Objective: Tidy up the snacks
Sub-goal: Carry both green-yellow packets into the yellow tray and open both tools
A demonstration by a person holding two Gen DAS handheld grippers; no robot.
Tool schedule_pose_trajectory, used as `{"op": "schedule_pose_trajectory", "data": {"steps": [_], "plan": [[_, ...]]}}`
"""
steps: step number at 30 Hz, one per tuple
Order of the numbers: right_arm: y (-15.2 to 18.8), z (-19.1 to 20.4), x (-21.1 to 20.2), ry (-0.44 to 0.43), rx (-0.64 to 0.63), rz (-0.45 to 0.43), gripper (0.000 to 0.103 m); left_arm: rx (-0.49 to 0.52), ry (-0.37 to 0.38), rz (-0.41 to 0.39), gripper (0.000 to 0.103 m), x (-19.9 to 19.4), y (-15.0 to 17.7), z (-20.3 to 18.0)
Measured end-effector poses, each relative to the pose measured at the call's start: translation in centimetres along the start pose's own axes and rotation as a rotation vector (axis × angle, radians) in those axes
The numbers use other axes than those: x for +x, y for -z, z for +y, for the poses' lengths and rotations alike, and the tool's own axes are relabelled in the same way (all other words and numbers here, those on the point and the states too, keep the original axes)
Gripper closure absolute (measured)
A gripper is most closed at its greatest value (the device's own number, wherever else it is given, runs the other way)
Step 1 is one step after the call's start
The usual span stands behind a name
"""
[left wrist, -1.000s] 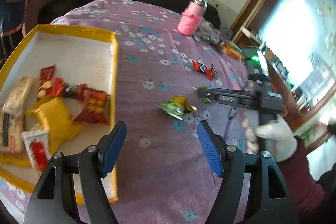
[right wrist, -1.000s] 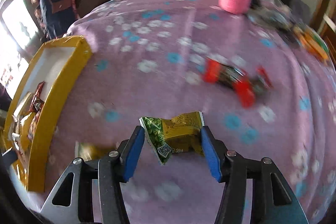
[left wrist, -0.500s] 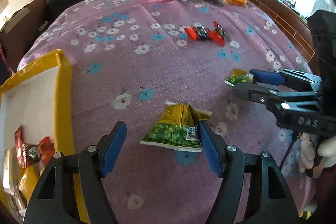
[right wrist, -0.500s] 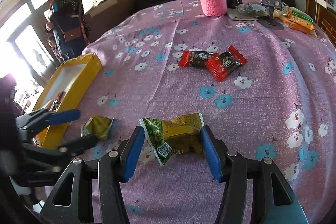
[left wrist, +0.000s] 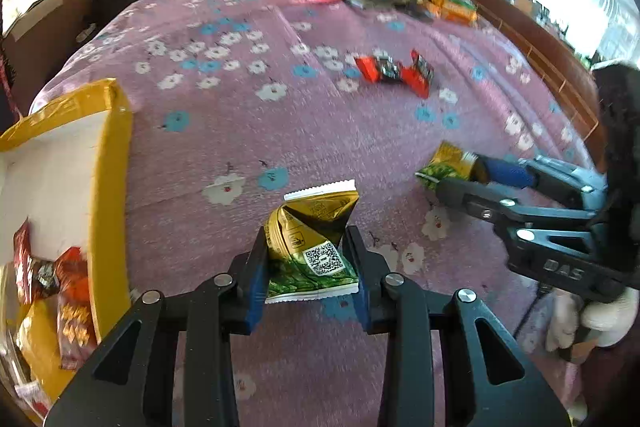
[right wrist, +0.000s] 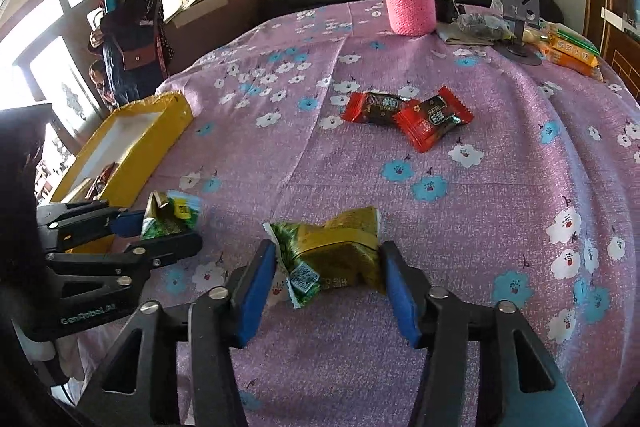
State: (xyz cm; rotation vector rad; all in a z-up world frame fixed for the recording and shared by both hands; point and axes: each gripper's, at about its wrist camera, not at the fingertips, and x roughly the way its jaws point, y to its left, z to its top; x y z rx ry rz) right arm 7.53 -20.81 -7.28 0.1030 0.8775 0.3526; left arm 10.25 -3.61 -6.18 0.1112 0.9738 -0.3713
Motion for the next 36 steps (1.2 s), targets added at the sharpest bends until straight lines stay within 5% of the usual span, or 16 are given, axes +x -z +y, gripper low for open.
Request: {"op": "schedule_pose_trajectory", "data": {"steps": [10,18,26,36], "plan": [[0.0,0.2,-0.4,-0.009,0.005,-0.016,0.051,-0.125,0.052,-0.158,0.070,-7.7,2.2,3.9],[-1.8,4.5,-4.0,-0.060,-0.047,-0.081,0.052,-0.202,-0.063,-0.259,0.070,-13.7,3.9,10.1],[-5.4,12.9,-5.2,-0.166,-0.165,-0.103,0.052,-0.273,-0.137,-0.232,0.070,-13.8,3.5,15.6],[-7.5,22.5,1.1,-0.212,-0.290,-0.012,0.052,-0.345,-0.141,-0.131,0.070,-9.2,1.7,21.3]]}}
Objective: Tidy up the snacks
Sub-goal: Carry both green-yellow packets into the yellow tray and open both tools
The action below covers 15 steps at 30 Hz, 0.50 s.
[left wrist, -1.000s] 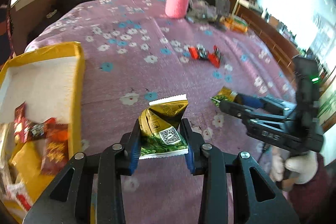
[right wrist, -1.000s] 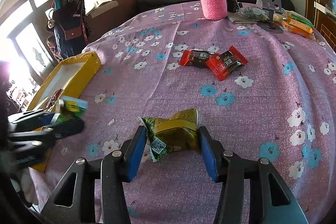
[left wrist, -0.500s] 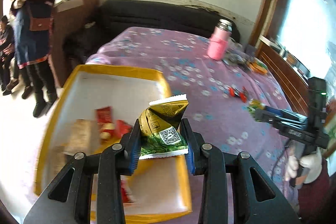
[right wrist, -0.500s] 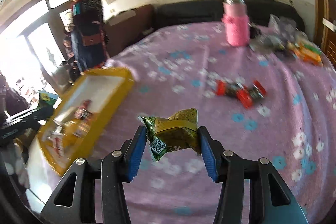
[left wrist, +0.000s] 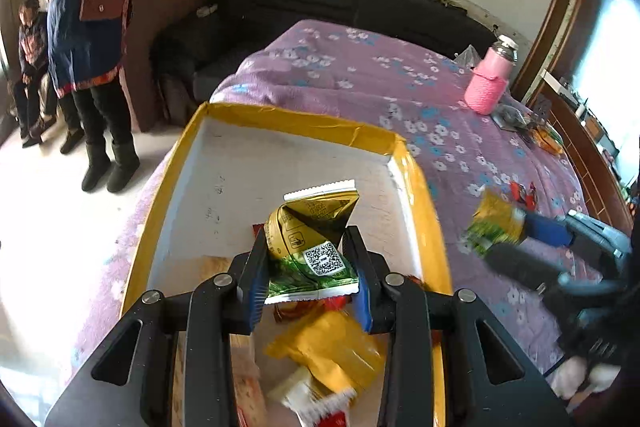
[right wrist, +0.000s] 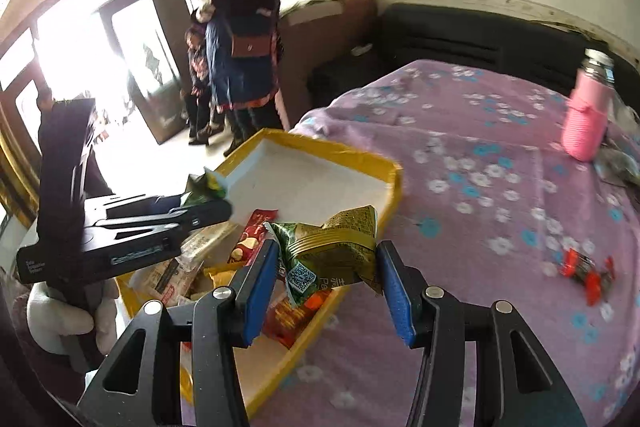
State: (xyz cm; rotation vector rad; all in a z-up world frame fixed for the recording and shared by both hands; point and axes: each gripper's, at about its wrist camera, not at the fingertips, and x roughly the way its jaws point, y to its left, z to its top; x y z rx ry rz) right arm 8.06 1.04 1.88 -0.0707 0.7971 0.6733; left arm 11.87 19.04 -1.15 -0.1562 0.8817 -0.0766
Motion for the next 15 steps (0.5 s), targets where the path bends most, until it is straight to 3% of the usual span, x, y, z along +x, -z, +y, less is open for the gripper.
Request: {"op": "schedule_pose_trajectory", "data": {"steps": [8,15], "plan": [[-0.7,1.0,7.0,-0.010,-0.008,0.098,0.052,-0.063,-0.011,0.056,0.070,3.2,-0.9,2.5],[-1.0,1.0,9.6,-0.011,-0.002,0.127,0.047,-0.089,-0.024,0.079,0.070,4.5,-1.1,3.6]]}}
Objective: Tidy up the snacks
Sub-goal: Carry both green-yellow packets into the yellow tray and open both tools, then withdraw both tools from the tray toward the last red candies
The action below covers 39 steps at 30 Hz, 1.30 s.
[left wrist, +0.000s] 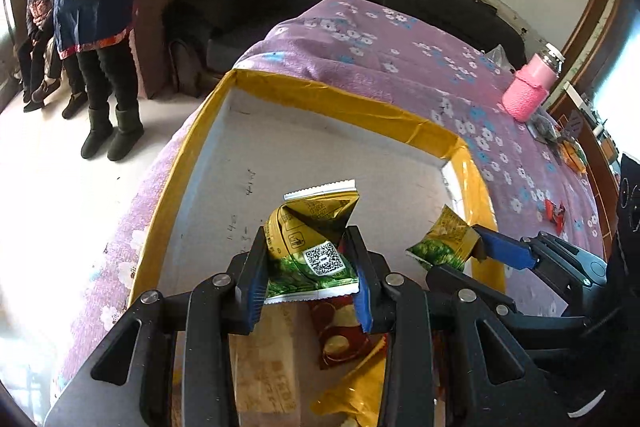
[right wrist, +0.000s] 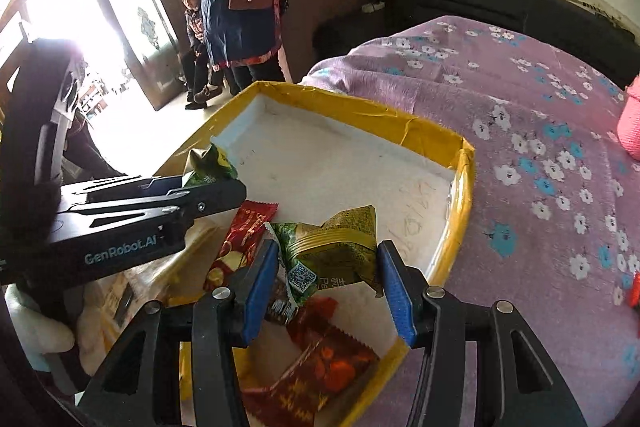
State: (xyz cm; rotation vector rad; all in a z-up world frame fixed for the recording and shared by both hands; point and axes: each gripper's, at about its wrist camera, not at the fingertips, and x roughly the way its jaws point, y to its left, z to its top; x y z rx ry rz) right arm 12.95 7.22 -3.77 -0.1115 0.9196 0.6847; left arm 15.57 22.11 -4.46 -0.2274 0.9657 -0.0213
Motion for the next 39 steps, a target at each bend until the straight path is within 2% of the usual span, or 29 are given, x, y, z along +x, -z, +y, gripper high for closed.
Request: {"op": "schedule_pose_trajectory", "data": {"steps": [3,5,7,11,14,19,24,26,32,39], "plan": [[-0.2,0.0,0.1,-0.017,0.017,-0.008,0.040,-0.019,0.008,0.002,0.068,0.0,-0.1,0.3],[-0.3,-0.2,-0.2,-0.030,0.032,-0.014,0.040,-0.025,0.000,0.003,0.058,-0.3,-0.1,0.4],[-0.3,-0.2,-0.4,-0.035,0.038,-0.018,0.040,-0.020,-0.016,-0.003,0.052,-0.7,-0.1,0.3],[0.1,-0.5,-1.8,-0.039,0.053,-0.038,0.040,-0.027,0.003,-0.026,0.051,-2.5,0.3,-0.3],[0.6,-0.9,-3.3,-0.047,0.073,-0.059,0.040,-0.037,0.011,-0.051,0.045,-4.2,0.9,-1.0],[2.3,-1.8,-6.2,-0.035,0.088,-0.097,0.040,-0.006,0.040,-0.148,0.043,-7.9,3.3,-4.3],[5.3,-3.4,-9.9,-0.022,0.116,-0.132,0.040,0.053,0.067,-0.175,0.041,-10.3,6.7,-8.9],[6.8,-4.4,-11.7,-0.020,0.138,-0.149,0.040,0.078,0.044,-0.182,0.041,-10.8,7.8,-10.7],[10.8,-7.5,-16.3,0.034,0.185,-0.194,0.037,0.146,-0.091,-0.247,0.041,-12.0,11.0,-15.2],[14.0,-11.3,-20.5,0.126,0.222,-0.244,0.034,0.231,-0.123,-0.269,0.041,-12.5,12.6,-18.3]]}}
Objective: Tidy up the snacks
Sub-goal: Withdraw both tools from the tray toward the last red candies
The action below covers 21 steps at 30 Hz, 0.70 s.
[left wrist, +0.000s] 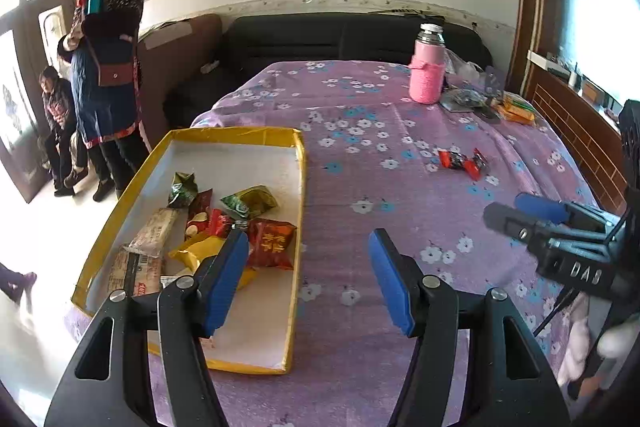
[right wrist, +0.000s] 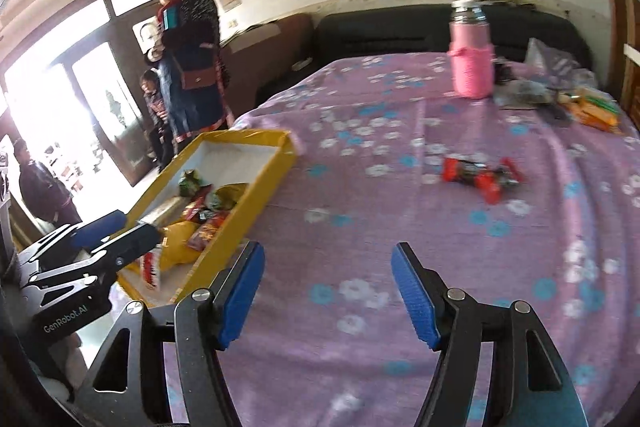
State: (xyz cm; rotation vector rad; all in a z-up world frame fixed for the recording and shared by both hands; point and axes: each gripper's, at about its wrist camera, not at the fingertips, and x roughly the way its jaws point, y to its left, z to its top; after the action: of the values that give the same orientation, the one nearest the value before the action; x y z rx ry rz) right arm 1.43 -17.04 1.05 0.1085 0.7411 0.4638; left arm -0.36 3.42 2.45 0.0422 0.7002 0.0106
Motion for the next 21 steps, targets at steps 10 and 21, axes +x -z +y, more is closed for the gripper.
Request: {"op": "schedule_pose_trajectory", "data": {"steps": [10,21], "plan": [[0.0,-4.4,-1.1,0.041,0.086,-0.022,0.034,0.010,-0.001,0.027,0.040,0.6,0.3,-0.9],[-0.1,-5.1,0.4,0.043,0.113,0.001,0.034,0.015,0.018,0.072,0.040,2.3,0.5,-0.9]]}}
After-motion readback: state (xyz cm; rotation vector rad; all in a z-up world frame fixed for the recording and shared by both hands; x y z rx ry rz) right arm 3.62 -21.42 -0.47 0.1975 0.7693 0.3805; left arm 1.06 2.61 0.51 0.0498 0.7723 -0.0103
